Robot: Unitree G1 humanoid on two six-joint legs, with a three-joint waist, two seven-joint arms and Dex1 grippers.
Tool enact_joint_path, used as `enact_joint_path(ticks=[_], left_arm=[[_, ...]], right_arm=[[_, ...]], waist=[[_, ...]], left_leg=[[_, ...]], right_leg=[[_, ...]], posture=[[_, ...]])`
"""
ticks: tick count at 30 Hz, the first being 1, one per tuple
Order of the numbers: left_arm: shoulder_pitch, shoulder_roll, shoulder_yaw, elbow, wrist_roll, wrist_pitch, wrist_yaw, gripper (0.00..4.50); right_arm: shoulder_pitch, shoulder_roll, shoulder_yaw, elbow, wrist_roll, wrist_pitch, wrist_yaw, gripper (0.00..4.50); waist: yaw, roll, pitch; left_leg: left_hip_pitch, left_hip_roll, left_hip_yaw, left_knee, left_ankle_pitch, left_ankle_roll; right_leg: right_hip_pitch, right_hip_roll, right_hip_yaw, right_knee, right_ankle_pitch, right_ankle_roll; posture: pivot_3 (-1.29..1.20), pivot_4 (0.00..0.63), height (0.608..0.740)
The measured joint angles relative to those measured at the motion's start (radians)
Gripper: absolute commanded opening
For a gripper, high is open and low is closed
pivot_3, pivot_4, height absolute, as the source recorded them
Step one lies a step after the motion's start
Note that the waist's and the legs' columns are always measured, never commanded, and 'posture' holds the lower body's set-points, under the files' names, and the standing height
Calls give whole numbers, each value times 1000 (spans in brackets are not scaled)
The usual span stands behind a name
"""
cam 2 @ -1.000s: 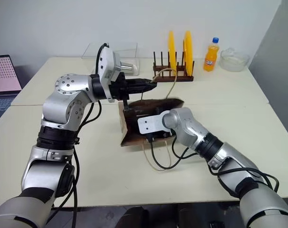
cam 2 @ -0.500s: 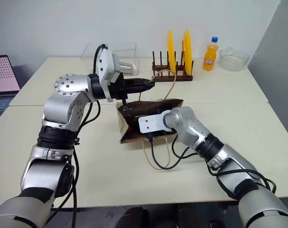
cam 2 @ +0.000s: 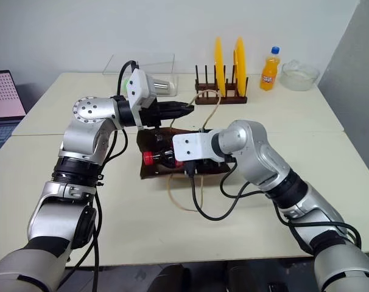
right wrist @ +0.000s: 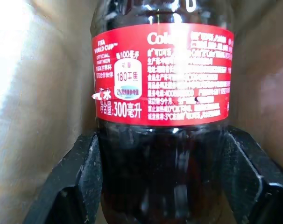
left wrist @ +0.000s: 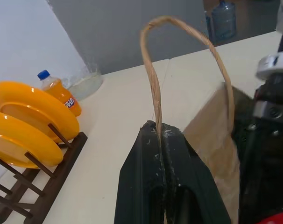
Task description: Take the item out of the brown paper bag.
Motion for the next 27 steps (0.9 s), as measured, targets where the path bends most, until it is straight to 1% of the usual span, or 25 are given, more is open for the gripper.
enact_joint_path(ticks=[5, 10, 12, 15, 17, 19, 22, 24, 27], left_arm=[[-7, -10, 0, 22, 9, -20, 0, 0], [-14, -17, -2, 33, 12, -22, 0, 0], [-14, -18, -3, 34, 17, -28, 0, 0], [-14, -17, -3, 35, 26, -38, 1, 0], [-14, -17, -4, 35, 27, -38, 1, 0], [-14, -16, -5, 34, 28, -38, 3, 0], [-12, -6, -5, 31, 30, -36, 4, 0], [-8, 8, -2, 29, 32, -35, 5, 0], [-3, 16, 0, 26, 33, -34, 7, 0]], right_arm=[[15, -28, -103, -91, 160, 11, 64, 2987], [36, 10, -234, -139, 349, 45, 60, 2987], [35, 15, -310, -142, 420, 77, 27, 2987], [14, 12, -416, -139, 483, 135, -43, 2987], [-4, -9, -475, -138, 508, 164, -85, 2987], [-3, -74, -527, -136, 527, 183, -118, 2987], [51, -223, -590, -117, 521, 177, -140, 2987], [106, -301, -612, -87, 497, 159, -152, 2987], [184, -379, -619, 2, 460, 100, -170, 2987]], waist=[[0, 0, 0], [0, 0, 0], [1, 0, 0], [3, 0, 0], [3, 0, 0], [4, 0, 0], [9, 0, 0], [12, 0, 0], [10, 0, 0]], left_leg=[[0, 0, 0, 0, 0, 0], [0, 0, -1, 0, 0, 0], [0, 0, -1, 0, 0, 0], [0, 0, 0, 0, 0, 0], [0, 0, -1, 0, 0, 0], [0, 0, 0, 0, 0, 0], [-2, -1, 0, 0, 0, 1], [-2, -1, 1, 0, 0, 1], [-2, -1, 2, 0, 0, 1]], right_leg=[[0, 0, 0, 0, 0, 0], [0, 0, -1, 0, 0, 0], [0, 0, 0, 0, 0, 0], [0, 0, 0, 0, 0, 0], [0, 0, 0, 0, 0, 0], [0, -1, 0, 0, 0, 0], [0, -1, 0, -1, 0, 0], [0, -1, 0, -2, 0, 0], [0, -1, 1, -1, 0, 0]], posture=[[0, 150, 740], [0, 150, 740], [0, 150, 740], [0, 150, 740], [0, 150, 740], [0, 150, 740], [0, 150, 740], [0, 150, 740], [0, 150, 740]])
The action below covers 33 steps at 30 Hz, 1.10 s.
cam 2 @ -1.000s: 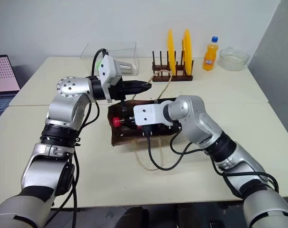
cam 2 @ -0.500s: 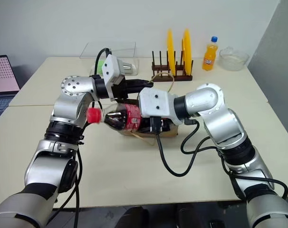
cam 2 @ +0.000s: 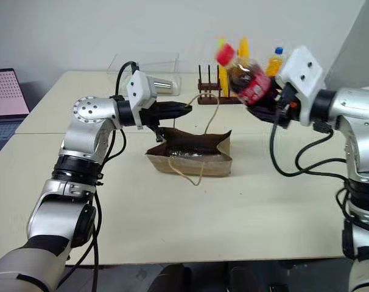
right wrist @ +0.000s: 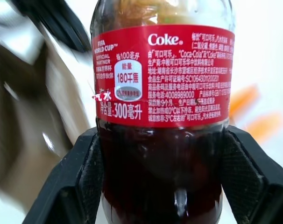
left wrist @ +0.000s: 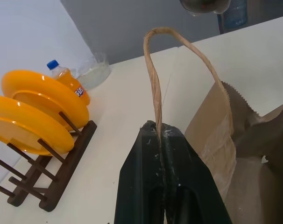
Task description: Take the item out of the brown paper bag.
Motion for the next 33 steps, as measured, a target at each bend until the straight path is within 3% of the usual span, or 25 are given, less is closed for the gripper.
enact_joint_path(ticks=[5, 11, 17, 24, 28, 33], left_arm=[[17, 4, 0, -38, 0, 18, 4, 0], [19, 2, -1, -70, 0, 26, 17, 0], [31, 5, -1, -98, 0, 40, 18, 0], [36, 8, -1, -103, 0, 46, 19, 0], [36, 8, -1, -104, 0, 46, 19, 0], [36, 7, -1, -104, 0, 46, 19, 0]], right_arm=[[33, -72, 152, 260, -159, -235, -1, 2987], [-108, 17, 367, 656, -335, -502, 1, 2987], [-223, 102, 449, 937, -428, -678, -3, 2987], [-290, 127, 489, 1124, -490, -796, 7, 2987], [-316, 140, 489, 1188, -516, -825, -1, 4372], [-332, 146, 489, 1224, -523, -842, -2, 4441]], waist=[[-13, 0, 0], [-19, 2, 1], [-11, 2, 2], [-9, 2, 2], [-10, 2, 2], [-12, 2, 2]], left_leg=[[3, 1, 3, 0, 0, 0], [4, 2, 6, -1, 0, 0], [2, 2, 8, -1, 1, -1], [1, 2, 9, 0, 1, -1], [2, 2, 8, 0, 1, -1], [3, 2, 9, 0, 1, -1]], right_leg=[[1, 1, 2, 1, 0, 0], [0, 2, 4, 1, 0, 0], [0, 0, 3, 0, 0, 0], [0, -1, 3, 0, 0, 0], [0, -1, 3, 1, 0, 0], [0, 0, 3, 1, 0, 0]], posture=[[0, 150, 740], [0, 150, 740], [0, 150, 740], [0, 150, 740], [0, 150, 740], [0, 150, 740]])
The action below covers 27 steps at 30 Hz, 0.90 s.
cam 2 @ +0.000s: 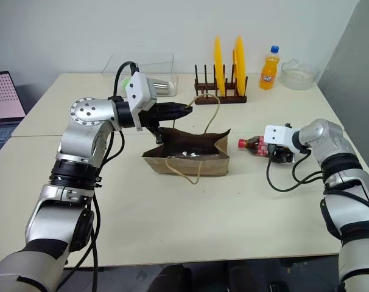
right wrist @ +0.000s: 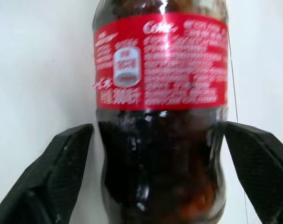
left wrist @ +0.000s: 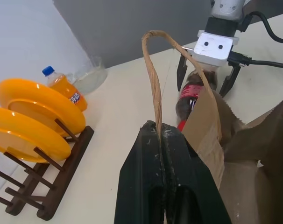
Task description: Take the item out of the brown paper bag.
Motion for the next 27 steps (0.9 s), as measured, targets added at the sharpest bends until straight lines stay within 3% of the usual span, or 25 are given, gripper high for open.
enact_joint_path(ticks=[4, 8, 12, 16, 19, 22, 24, 27], left_arm=[[0, -1, 0, 0, 0, 0, 1, 0], [0, -4, 0, 8, 1, 0, 8, 0], [-5, -11, 0, 36, 11, 2, 25, 0], [-14, -20, 0, 76, 15, 2, 27, 0], [-34, -32, -1, 120, 19, -4, 32, 0], [-57, -39, -2, 165, 26, -6, 35, 0], [-72, -41, 0, 190, 29, -5, 36, 0], [-90, -43, 2, 222, 31, 8, 35, 0]], right_arm=[[0, -10, -4, -10, 5, -17, 19, 4441], [18, -93, -64, -149, 74, -14, 130, 4441], [227, -244, -218, -579, 254, 98, 260, 4441], [409, -276, -377, -970, 447, 334, 270, 4441], [557, -189, -585, -1314, 661, 592, 130, 4441], [705, -20, -684, -1613, 817, 765, -82, 4441], [849, 124, -648, -1774, 858, 829, -226, 4441], [975, 173, -562, -1869, 821, 847, -342, 4441]], waist=[[0, 0, 0], [1, 0, 0], [11, 0, 0], [10, 0, 0], [13, 0, 0], [14, -1, -1], [18, -2, -2], [21, -1, -1]], left_leg=[[0, 0, 0, 0, 0, 0], [-1, 0, -1, 0, 0, 0], [-1, 0, -3, 0, 0, 1], [0, 0, -2, 1, 0, 1], [1, 1, -5, 1, 0, 1], [1, 1, -8, 1, 0, 0], [0, 0, -8, 1, 0, 0], [0, -1, -5, 2, 0, 0]], right_leg=[[0, 0, 0, 0, 0, 0], [0, 0, -1, 0, 0, 0], [2, 0, -3, -1, -1, 2], [2, 0, -1, 0, -1, 2], [4, 0, -4, 1, -1, 2], [4, 0, -5, 0, -1, 2], [3, 0, -5, 1, -2, 3], [3, -1, -3, -1, -2, 6]], posture=[[0, 150, 740], [0, 150, 740], [0, 150, 740], [0, 150, 740], [0, 150, 740], [0, 150, 740], [0, 150, 740], [0, 150, 740]])
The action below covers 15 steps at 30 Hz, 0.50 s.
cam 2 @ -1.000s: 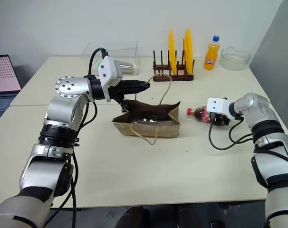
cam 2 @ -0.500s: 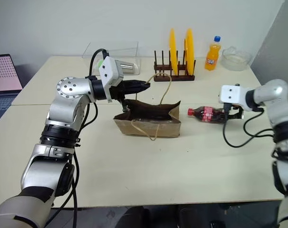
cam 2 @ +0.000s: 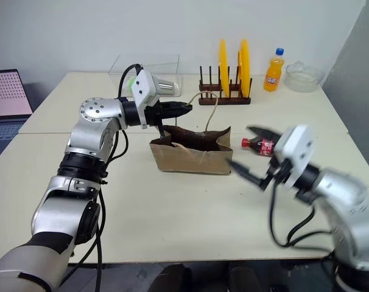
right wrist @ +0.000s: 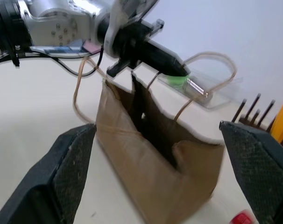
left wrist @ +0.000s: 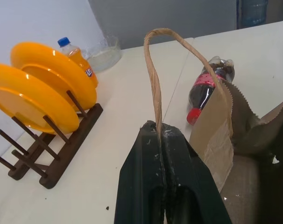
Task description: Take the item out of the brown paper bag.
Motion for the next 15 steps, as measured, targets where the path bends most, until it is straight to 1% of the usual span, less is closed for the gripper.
enact_joint_path(ticks=[1, 2, 3, 9, 10, 12, 13, 14, 15], left_arm=[[-5, -1, 0, 10, 0, 9, 1, 0], [-9, -1, 1, 18, 0, 14, 3, 394], [-10, -1, 3, 19, 0, 18, 5, 569], [-13, 9, 6, 8, -1, 53, -8, 2370], [-10, 18, 7, -7, -1, 59, -12, 2766], [-2, 39, 16, -48, -2, 71, -2, 3300], [5, 48, 28, -72, -3, 74, 9, 3679], [8, 55, 36, -83, -5, 75, 13, 3847], [23, 67, 52, -116, -11, 79, 26, 4122]], right_arm=[[12, 3, 14, -17, -21, -3, -25, 4441], [21, 11, 26, -30, -38, -9, -53, 4500], [30, 20, 39, -36, -50, -17, -73, 4500], [30, 71, 112, -33, -121, -71, -167, 4500], [29, 73, 124, -29, -133, -85, -173, 4500], [29, 78, 138, -17, -146, -108, -181, 4500], [28, 80, 142, -12, -148, -115, -182, 4500], [27, 82, 145, -9, -150, -120, -182, 4500], [26, 85, 149, -4, -151, -131, -182, 4500]], waist=[[0, 0, 0], [0, 0, 0], [0, 0, 0], [-1, 0, 0], [-2, 0, 0], [-2, 0, 0], [-2, 0, 0], [-2, 0, 0], [-3, 0, 0]], left_leg=[[0, 0, 1, 0, 0, 0], [1, 0, 1, 0, 0, 0], [1, 0, 0, 0, 0, 0], [1, 1, 0, -1, 0, 0], [1, 1, 0, -1, 0, 0], [1, 1, 0, -1, 0, 0], [1, 1, 0, -1, 0, 0], [1, 1, 0, -1, 0, 0], [1, 1, 0, -1, 0, 0]], right_leg=[[0, 0, 1, 0, 0, 1], [0, 0, 1, -1, 0, 2], [0, 0, 0, -1, 0, 2], [0, 2, 0, 0, -1, 2], [0, 2, 0, 0, 0, 2], [0, 2, 0, 0, 0, 2], [0, 1, 0, 0, 0, 2], [0, 1, 0, 0, 0, 2], [0, 1, 0, 0, 0, 2]], posture=[[0, 150, 740], [0, 150, 740], [0, 150, 740], [0, 150, 740], [0, 150, 740], [0, 150, 740], [0, 150, 740], [0, 150, 740], [0, 150, 740]])
